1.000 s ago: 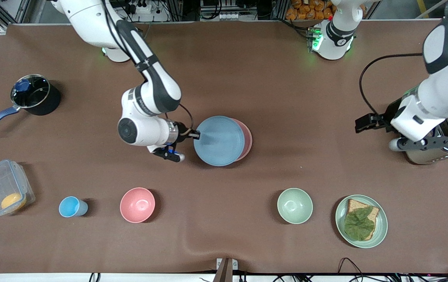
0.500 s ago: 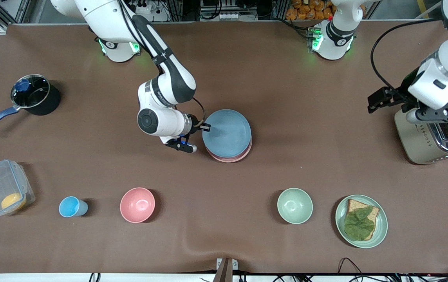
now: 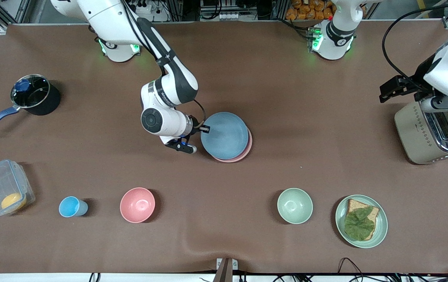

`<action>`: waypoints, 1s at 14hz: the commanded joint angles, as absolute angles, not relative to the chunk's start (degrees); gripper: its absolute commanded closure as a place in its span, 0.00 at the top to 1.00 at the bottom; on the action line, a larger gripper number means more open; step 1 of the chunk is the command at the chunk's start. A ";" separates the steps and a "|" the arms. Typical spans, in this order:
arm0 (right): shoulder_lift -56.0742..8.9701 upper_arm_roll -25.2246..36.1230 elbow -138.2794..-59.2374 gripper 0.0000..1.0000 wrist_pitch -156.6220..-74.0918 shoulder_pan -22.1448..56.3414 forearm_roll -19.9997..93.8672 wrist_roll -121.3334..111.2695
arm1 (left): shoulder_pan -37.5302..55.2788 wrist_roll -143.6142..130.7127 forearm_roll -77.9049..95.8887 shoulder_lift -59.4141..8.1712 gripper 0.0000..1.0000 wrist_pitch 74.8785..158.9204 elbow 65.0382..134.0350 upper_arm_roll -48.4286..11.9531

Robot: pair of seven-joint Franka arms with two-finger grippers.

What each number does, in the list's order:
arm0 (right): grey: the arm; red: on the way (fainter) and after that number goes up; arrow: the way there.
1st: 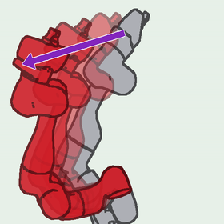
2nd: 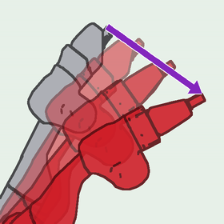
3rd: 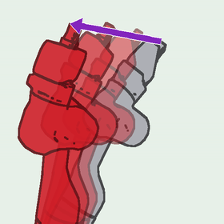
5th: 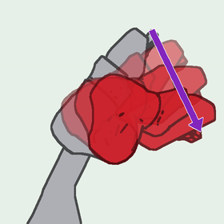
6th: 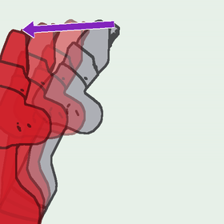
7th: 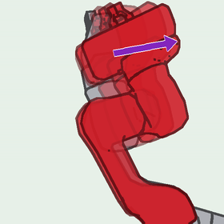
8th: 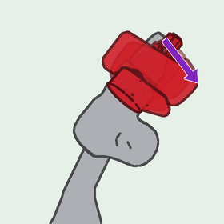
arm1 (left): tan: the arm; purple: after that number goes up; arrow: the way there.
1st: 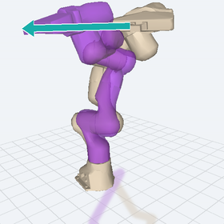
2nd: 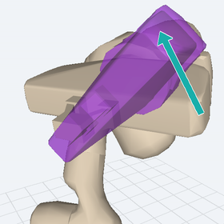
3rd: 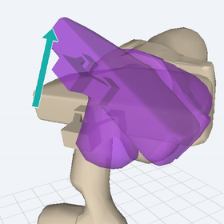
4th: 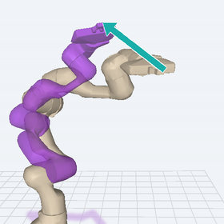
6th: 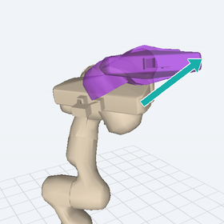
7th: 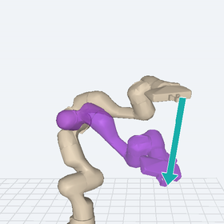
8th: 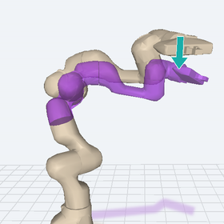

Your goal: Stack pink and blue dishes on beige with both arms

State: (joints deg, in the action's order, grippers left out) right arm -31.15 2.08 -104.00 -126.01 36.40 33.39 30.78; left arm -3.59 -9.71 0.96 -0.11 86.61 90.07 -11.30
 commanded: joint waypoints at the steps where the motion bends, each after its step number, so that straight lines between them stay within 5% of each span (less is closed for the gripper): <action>1: -32.08 2.29 -102.40 0.00 -126.30 36.47 32.52 32.08 | -2.02 -8.53 0.79 1.14 1.00 85.52 90.79 -9.49; 2: -32.69 2.29 -101.61 0.20 -126.30 36.39 32.43 32.08 | -1.93 -8.53 0.79 0.97 1.00 85.52 90.70 -9.41; 4: -32.70 2.37 -101.51 1.00 -126.21 36.30 32.43 32.08 | -1.76 -8.44 0.35 0.27 1.00 85.61 89.83 -9.32; 14: -23.21 2.81 -100.90 1.00 -107.94 17.33 21.12 16.89 | 0.71 -8.00 0.00 -1.14 1.00 85.61 87.80 -6.59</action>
